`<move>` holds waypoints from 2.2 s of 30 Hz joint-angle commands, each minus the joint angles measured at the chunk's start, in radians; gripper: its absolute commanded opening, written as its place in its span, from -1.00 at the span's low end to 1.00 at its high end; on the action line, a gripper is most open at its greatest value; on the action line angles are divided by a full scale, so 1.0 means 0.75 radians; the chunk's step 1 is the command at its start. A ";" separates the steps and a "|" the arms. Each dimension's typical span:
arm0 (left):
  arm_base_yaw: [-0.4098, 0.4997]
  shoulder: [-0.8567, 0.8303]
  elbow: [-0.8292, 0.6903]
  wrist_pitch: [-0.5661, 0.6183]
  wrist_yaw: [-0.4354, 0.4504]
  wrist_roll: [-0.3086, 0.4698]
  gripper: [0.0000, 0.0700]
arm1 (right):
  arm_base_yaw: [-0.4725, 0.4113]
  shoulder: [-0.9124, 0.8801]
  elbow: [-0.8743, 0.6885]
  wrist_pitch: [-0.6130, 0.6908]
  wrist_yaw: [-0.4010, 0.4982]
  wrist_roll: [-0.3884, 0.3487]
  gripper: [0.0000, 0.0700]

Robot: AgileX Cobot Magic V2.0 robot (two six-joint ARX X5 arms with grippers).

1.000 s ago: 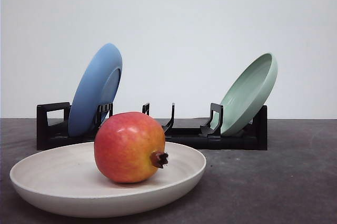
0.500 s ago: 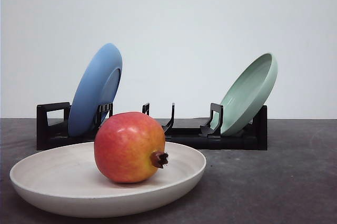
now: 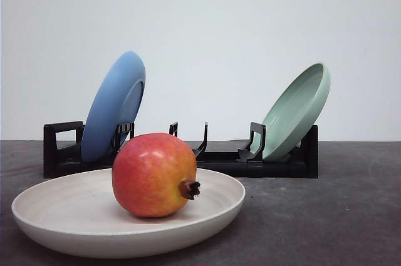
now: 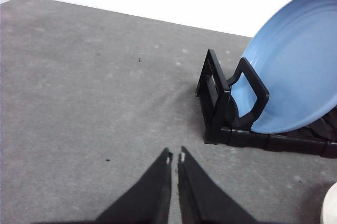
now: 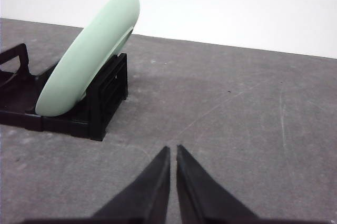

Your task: Place pomegranate in white plate

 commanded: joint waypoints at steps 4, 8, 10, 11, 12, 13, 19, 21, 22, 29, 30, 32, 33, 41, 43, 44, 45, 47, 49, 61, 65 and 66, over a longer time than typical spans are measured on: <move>0.001 -0.001 -0.015 0.001 0.003 -0.010 -1.00 | -0.002 0.000 -0.006 0.018 0.004 0.015 -0.95; 0.001 -0.001 -0.015 0.001 0.003 -0.010 -1.00 | -0.002 0.000 -0.006 0.018 0.004 0.015 -0.95; 0.001 -0.001 -0.015 0.001 0.003 -0.010 -1.00 | -0.002 0.000 -0.006 0.018 0.004 0.015 -0.95; 0.001 -0.001 -0.015 0.001 0.003 -0.010 -1.00 | -0.002 0.000 -0.006 0.018 0.004 0.015 -0.95; 0.001 -0.001 -0.015 0.001 0.003 -0.010 -1.00 | -0.002 0.000 -0.006 0.018 0.004 0.015 -0.95; 0.001 -0.001 -0.015 0.001 0.003 -0.010 -1.00 | -0.002 0.000 -0.006 0.018 0.004 0.015 -0.95; 0.001 -0.001 -0.015 0.001 0.003 -0.010 -1.00 | -0.002 0.000 -0.006 0.018 0.004 0.015 -0.95; 0.001 -0.001 -0.015 0.001 0.003 -0.010 -1.00 | -0.002 0.000 -0.006 0.018 0.004 0.015 -0.95; 0.001 -0.001 -0.015 0.001 0.003 -0.010 -1.00 | -0.002 0.000 -0.006 0.018 0.004 0.015 -0.95; 0.001 -0.001 -0.015 0.001 0.003 -0.010 -1.00 | -0.002 0.000 -0.006 0.018 0.004 0.015 -0.95; 0.001 -0.001 -0.015 0.001 0.003 -0.010 -1.00 | -0.002 0.000 -0.006 0.018 0.004 0.015 -0.95; 0.001 -0.001 -0.015 0.001 0.003 -0.010 -1.00 | -0.002 0.000 -0.006 0.018 0.004 0.015 -0.95; 0.001 -0.001 -0.015 0.001 0.003 -0.010 -1.00 | -0.002 0.000 -0.006 0.018 0.004 0.015 -0.95; 0.001 -0.001 -0.015 0.001 0.003 -0.010 -1.00 | -0.002 0.000 -0.006 0.018 0.004 0.015 -0.95; 0.001 -0.001 -0.015 0.001 0.003 -0.010 -1.00 | -0.002 0.000 -0.006 0.018 0.004 0.015 -0.95; 0.001 -0.001 -0.015 0.001 0.003 -0.010 -1.00 | -0.002 0.000 -0.006 0.018 0.004 0.015 -0.95; 0.001 -0.001 -0.015 0.001 0.003 -0.010 -1.00 | -0.002 0.000 -0.006 0.018 0.004 0.015 -0.95; 0.001 -0.001 -0.015 0.001 0.003 -0.010 -1.00 | -0.002 0.000 -0.006 0.018 0.004 0.015 -0.95; 0.001 -0.001 -0.015 0.001 0.003 -0.010 -1.00 | -0.002 0.000 -0.006 0.018 0.004 0.015 -0.95; 0.001 -0.001 -0.015 0.001 0.003 -0.010 -1.00 | -0.002 0.000 -0.006 0.018 0.004 0.014 -0.95; 0.001 -0.001 -0.015 0.001 0.003 -0.010 -1.00 | -0.002 0.000 -0.006 0.018 0.004 0.015 -0.95; 0.001 -0.001 -0.015 0.001 0.003 -0.010 -1.00 | -0.002 0.000 -0.006 0.018 0.004 0.015 -0.95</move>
